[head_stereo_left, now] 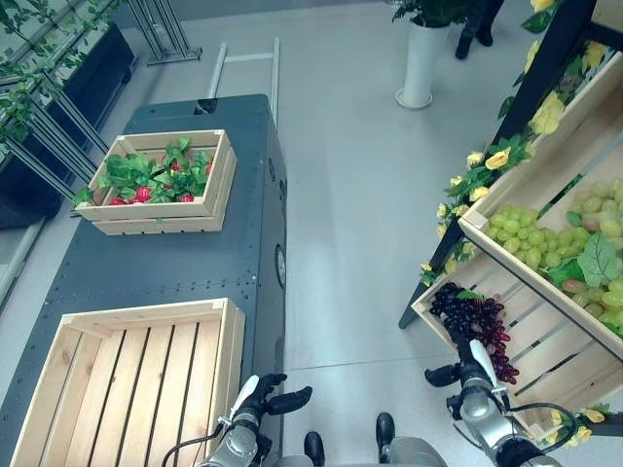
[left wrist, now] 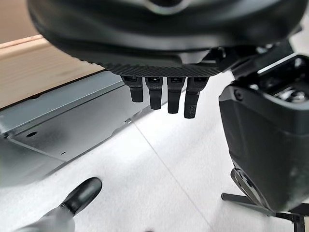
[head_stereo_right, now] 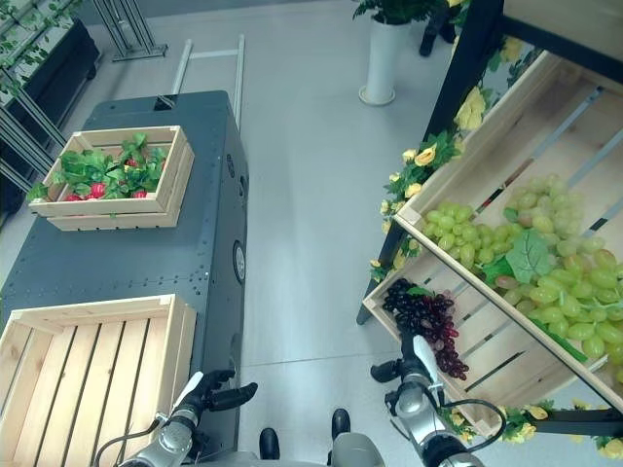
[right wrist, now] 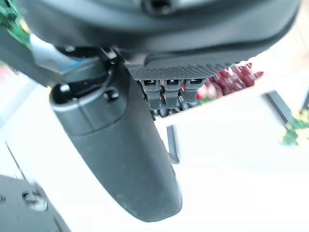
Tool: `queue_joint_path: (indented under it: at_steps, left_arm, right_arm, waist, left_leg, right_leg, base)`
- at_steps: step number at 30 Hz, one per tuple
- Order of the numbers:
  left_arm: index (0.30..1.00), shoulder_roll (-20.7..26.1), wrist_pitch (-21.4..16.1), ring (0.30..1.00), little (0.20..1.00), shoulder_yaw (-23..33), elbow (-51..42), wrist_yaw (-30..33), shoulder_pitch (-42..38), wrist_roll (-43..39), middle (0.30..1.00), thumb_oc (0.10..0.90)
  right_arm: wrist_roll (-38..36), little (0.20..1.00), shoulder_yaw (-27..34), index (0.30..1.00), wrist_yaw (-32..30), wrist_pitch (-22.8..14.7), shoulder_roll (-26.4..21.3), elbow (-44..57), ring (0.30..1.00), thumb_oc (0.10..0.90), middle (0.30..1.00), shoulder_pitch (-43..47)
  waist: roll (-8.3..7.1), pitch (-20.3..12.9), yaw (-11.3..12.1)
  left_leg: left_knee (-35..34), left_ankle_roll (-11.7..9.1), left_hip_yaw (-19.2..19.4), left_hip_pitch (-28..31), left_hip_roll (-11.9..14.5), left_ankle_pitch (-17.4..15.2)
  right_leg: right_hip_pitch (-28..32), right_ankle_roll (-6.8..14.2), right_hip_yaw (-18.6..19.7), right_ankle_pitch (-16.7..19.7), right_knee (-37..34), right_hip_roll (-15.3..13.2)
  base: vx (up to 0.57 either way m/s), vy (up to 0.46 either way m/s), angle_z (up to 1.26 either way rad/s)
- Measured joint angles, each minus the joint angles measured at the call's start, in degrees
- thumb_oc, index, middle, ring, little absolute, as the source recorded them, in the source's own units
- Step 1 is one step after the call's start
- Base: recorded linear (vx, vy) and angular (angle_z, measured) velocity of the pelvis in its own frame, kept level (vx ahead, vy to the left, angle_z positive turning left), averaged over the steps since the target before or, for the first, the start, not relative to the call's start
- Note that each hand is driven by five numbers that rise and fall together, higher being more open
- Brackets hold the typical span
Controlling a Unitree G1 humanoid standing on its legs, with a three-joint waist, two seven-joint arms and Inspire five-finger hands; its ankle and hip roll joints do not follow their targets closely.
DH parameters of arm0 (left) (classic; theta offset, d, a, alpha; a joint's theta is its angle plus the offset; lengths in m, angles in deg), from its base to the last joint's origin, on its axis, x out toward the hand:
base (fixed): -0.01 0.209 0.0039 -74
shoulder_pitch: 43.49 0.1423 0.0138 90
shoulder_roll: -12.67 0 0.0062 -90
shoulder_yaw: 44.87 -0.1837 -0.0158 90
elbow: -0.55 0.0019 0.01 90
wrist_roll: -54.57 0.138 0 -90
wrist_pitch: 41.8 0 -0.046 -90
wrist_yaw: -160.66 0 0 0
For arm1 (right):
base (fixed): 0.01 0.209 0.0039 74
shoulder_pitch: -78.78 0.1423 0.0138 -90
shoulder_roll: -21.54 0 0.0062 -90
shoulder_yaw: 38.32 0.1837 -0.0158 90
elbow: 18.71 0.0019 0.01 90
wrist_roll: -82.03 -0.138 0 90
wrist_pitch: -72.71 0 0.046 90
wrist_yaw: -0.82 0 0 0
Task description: Pick up the fruits from the basket on one side to the basket on the other side
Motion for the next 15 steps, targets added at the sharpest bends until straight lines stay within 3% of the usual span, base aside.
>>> queue_joint_path:
  at_steps: [9,15]
  left_arm:
    - [0.900,-0.8,-0.2,0.900,0.900,0.0,0.3,-1.5,1.8,2.3,0.900,0.800]
    - [0.900,-1.8,-0.2,0.900,0.900,-0.1,0.6,-1.3,2.2,4.1,0.900,0.800]
  right_arm:
    - [-0.1,0.900,-1.6,0.900,6.0,0.0,3.2,-5.4,0.900,0.800,0.900,-1.9]
    - [0.1,0.900,-1.9,0.900,8.2,0.0,5.6,-10.0,0.900,0.800,0.900,-2.9]
  waist:
    - [-0.55,-3.3,0.2]
    - [-0.59,-3.5,0.5]
  left_leg:
    - [-0.4,0.0,-0.5,0.0,-0.2,0.3]
    - [-0.3,0.0,-1.5,0.5,-0.1,0.5]
  right_leg:
    - [1.0,0.0,-0.3,1.1,-2.1,0.0]
    - [2.0,-0.1,-1.2,1.1,-2.1,0.0]
  base:
    - [0.02,-0.036,0.02]
    - [0.04,-0.021,0.08]
